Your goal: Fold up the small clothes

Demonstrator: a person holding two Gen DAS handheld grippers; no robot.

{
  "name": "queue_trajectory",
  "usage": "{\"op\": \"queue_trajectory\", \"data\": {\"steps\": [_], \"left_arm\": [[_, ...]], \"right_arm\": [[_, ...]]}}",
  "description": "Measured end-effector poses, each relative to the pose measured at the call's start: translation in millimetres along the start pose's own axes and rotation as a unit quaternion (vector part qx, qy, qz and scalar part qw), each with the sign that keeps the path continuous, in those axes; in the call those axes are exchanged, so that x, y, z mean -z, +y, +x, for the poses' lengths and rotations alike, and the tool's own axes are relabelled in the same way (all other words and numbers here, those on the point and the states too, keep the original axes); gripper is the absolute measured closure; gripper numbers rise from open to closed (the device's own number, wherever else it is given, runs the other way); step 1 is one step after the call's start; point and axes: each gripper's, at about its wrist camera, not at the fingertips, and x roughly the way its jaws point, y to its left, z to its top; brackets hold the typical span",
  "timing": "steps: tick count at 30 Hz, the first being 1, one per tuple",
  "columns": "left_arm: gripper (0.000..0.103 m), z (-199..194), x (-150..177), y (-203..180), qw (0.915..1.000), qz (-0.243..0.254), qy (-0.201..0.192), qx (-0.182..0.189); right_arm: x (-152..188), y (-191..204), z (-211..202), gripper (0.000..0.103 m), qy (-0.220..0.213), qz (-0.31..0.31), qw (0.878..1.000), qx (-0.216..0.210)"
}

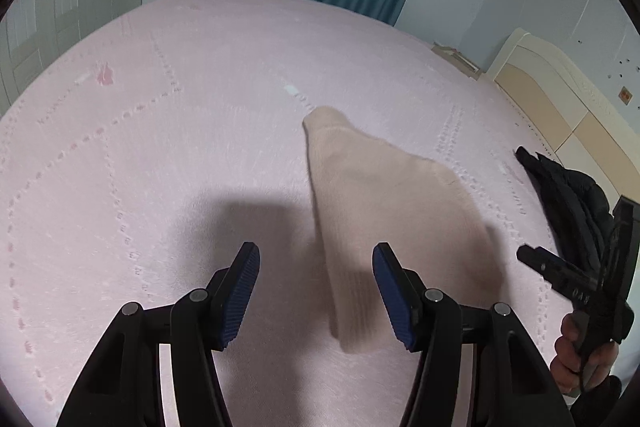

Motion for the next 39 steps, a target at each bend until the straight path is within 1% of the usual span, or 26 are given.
{"op": "queue_trajectory", "data": {"steps": [3,5,9,11,12,13,14,15,16,17,20,21,25,27,28,29,31,32,34,35,36,37,38,39], "left_arm": [[0.047,16,0,6,0.9999,-0.006,0.003,0.012],[0.047,27,-3,7,0.9999,0.0,0.009,0.013],[0.047,46,-15,5,0.9997,0.012,0.015,0.018],[0.047,57,-20,6,0.9991,0.004,0.02,0.037],[0.047,62,-23,7,0.9984,-0.003,0.025,0.05],[0.047,68,-25,7,0.9976,-0.011,0.029,0.063],[0.047,75,-27,7,0.9964,-0.019,0.032,0.076],[0.047,82,-30,7,0.9951,-0.027,0.035,0.088],[0.047,89,-33,7,0.994,-0.033,0.039,0.096],[0.047,97,-36,7,0.993,-0.039,0.043,0.102],[0.047,125,-45,8,0.9906,-0.058,0.057,0.11],[0.047,135,-49,9,0.9891,-0.065,0.063,0.116],[0.047,170,-67,12,0.9839,-0.08,0.084,0.136],[0.054,186,-79,13,0.9831,-0.082,0.082,0.141],[0.062,192,-84,14,0.9831,-0.084,0.078,0.142],[0.073,198,-88,17,0.9825,-0.092,0.076,0.143],[0.079,203,-94,23,0.9792,-0.11,0.068,0.156],[0.08,202,-96,25,0.9787,-0.11,0.063,0.162],[0.078,199,-96,18,0.9847,-0.084,0.053,0.143],[0.07,197,-95,11,0.9894,-0.063,0.045,0.123],[0.066,194,-94,5,0.9941,-0.044,0.034,0.094],[0.06,192,-95,-1,0.9971,-0.026,0.022,0.068],[0.054,189,-96,-6,0.9985,-0.013,0.01,0.053],[0.054,188,-98,-10,0.9985,-0.005,0.005,0.054]], "right_arm": [[-7,-1,26,0.031,0.008,0.022,0.999,-0.034],[-11,-2,42,0.031,0.015,0.032,0.998,-0.046],[-19,-2,76,0.031,0.029,0.056,0.997,-0.053],[-22,-3,89,0.033,0.035,0.073,0.995,-0.066],[-24,-3,94,0.038,0.035,0.081,0.993,-0.078],[-26,-3,96,0.055,0.033,0.083,0.992,-0.09],[-29,-1,96,0.064,0.031,0.079,0.991,-0.106],[-31,1,94,0.076,0.022,0.067,0.992,-0.109],[-32,1,91,0.085,0.014,0.059,0.992,-0.107],[-33,2,88,0.086,0.006,0.047,0.993,-0.106],[-29,1,95,0.087,0.02,0.042,0.994,-0.096],[-27,3,95,0.087,0.015,0.031,0.995,-0.092],[-29,13,90,0.087,0.018,-0.001,0.997,-0.081],[-29,15,90,0.087,0.021,-0.011,0.997,-0.076],[-28,15,88,0.087,0.019,-0.017,0.997,-0.073],[-27,15,88,0.087,0.017,-0.021,0.997,-0.071],[-26,14,87,0.087,0.015,-0.017,0.997,-0.071],[-25,12,86,0.087,0.014,-0.015,0.997,-0.072],[-25,12,87,0.087,0.013,-0.015,0.997,-0.076],[-26,11,87,0.085,0.012,-0.016,0.997,-0.076],[-28,8,87,0.077,0.009,-0.014,0.997,-0.075],[-31,6,88,0.066,0.006,-0.011,0.997,-0.072],[-33,3,89,0.062,0.002,-0.006,0.998,-0.068],[-36,-1,93,0.057,0.002,0.002,0.998,-0.065]]}}
